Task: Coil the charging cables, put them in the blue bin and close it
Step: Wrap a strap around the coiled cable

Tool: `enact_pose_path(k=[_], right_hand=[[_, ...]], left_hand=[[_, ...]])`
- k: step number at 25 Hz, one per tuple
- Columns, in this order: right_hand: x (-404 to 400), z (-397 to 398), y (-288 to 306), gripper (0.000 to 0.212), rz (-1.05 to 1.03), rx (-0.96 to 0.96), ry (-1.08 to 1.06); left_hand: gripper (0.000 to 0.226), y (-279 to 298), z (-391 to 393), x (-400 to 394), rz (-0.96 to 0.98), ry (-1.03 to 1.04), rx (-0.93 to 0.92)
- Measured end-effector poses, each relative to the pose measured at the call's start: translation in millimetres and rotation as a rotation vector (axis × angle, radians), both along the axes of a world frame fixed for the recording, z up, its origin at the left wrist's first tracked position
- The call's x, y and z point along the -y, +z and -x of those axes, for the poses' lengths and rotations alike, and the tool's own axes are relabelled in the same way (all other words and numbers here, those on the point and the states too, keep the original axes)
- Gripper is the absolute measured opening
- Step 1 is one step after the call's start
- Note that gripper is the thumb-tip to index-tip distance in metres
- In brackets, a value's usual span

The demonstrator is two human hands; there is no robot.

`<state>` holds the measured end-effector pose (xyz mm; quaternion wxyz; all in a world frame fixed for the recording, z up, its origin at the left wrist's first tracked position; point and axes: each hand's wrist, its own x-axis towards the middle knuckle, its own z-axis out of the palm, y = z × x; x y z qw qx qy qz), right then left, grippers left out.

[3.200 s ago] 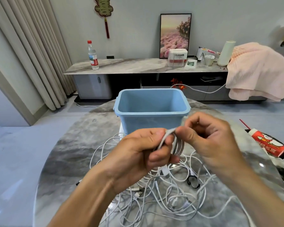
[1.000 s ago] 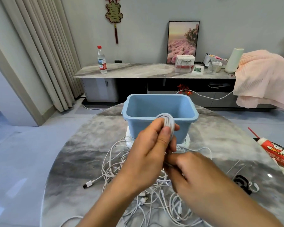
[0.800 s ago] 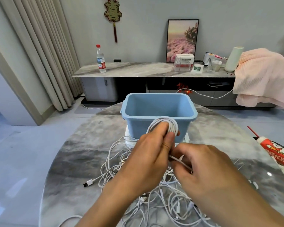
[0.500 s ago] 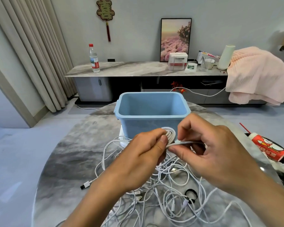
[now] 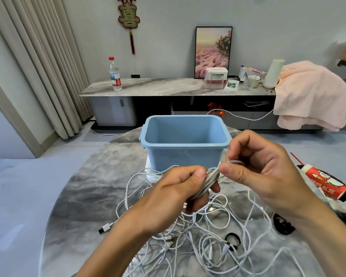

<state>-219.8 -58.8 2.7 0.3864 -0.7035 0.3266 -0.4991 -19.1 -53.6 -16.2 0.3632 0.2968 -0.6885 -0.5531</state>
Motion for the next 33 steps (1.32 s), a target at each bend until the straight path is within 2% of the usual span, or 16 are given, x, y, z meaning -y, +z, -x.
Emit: enact_pose_path(k=[2,9,13,16,19,21,25,28,30,33], right_hand=[[2.5,-1.7,-0.5,0.036,0.012,0.026,0.001],[16.1,-7.0,-18.6,0.037,-0.106,0.190,-0.044],[16.9,-21.0,-37.7,0.040,-0.226,0.228,-0.059],[11.7,-41.3,-45.8,0.032,-0.303,0.258,-0.050],[-2.6,-65.5,-53.6,0.028,-0.406,0.280,-0.081],[-15.8,-83.1,-59.1,0.028,-0.524,0.281,-0.031],[-34.9,-98.5,-59.7,0.021,-0.611,0.219,0.138],[-35.9,-91.3,-56.6,0.022,-0.642,0.132,0.202],[-37.5,-87.8,-50.5,0.019,-0.630,0.075,0.213],[-43.2,-86.1,-34.8,0.016,-0.567,0.061,0.280]], left_hand=[[0.040,1.1,1.0,-1.3,0.009,0.002,-0.001],[0.033,5.0,-1.4,-1.2,-0.123,0.008,-0.237],[0.030,9.4,-3.5,-1.6,-0.260,0.026,-0.476],[0.028,14.1,-8.0,-1.4,-0.363,0.023,-0.704],[0.032,17.0,-10.3,2.3,-0.428,0.159,-0.872],[0.032,16.7,-10.9,5.6,-0.406,0.266,-0.907],[0.027,10.9,-9.3,9.1,-0.236,0.432,-0.812],[0.028,7.6,-14.2,15.2,-0.052,0.452,-0.679],[0.031,5.1,-16.7,15.0,0.132,0.501,-0.468],[0.030,1.4,-11.8,6.0,0.536,0.557,0.055]])
